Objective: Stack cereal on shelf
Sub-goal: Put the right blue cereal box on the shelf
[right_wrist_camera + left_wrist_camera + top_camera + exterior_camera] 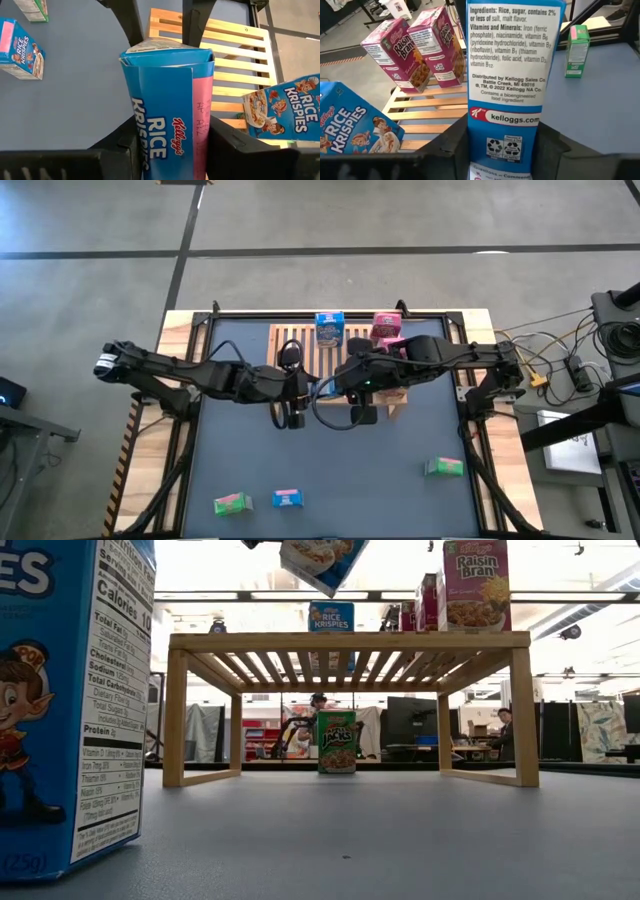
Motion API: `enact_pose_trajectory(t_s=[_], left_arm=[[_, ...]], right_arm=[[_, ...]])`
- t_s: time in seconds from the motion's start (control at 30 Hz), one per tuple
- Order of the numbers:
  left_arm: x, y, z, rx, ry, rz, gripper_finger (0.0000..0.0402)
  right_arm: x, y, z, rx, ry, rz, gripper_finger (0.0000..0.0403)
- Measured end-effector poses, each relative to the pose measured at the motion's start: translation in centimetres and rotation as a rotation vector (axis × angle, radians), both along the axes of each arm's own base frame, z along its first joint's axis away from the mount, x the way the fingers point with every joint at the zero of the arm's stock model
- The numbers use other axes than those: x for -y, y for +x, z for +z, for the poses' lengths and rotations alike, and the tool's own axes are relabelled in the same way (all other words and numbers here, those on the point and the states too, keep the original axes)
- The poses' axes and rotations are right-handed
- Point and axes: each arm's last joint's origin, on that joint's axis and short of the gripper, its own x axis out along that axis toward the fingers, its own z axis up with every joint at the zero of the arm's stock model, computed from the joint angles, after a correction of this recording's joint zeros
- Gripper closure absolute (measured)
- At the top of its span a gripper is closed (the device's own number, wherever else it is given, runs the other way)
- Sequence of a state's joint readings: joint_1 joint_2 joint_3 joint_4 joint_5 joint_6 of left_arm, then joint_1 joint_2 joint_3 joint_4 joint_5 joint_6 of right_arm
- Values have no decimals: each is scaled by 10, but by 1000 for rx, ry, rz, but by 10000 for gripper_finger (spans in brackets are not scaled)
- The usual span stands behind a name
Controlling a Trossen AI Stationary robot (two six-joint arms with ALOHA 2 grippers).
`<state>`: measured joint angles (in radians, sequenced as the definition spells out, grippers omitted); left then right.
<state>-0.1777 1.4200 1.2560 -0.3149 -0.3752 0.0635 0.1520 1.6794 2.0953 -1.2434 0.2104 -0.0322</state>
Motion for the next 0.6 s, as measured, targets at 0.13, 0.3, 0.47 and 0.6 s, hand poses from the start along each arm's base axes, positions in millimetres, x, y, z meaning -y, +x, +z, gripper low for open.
enact_pose_trajectory(t_s=[0.13, 0.3, 0.47, 0.6], left_arm=[[-2, 0, -1, -13, 6, 1, 268], [-7, -3, -3, -16, 6, 6, 258], [-18, -14, -6, 42, -34, -12, 257], [-31, -27, -10, 183, -78, -71, 256]], right_arm=[[0, 0, 0, 0, 6, -7, 235], [0, -4, 3, 3, 4, -4, 181], [0, -14, 17, 45, 0, 10, 148], [-11, -29, 35, 146, -9, 82, 148]])
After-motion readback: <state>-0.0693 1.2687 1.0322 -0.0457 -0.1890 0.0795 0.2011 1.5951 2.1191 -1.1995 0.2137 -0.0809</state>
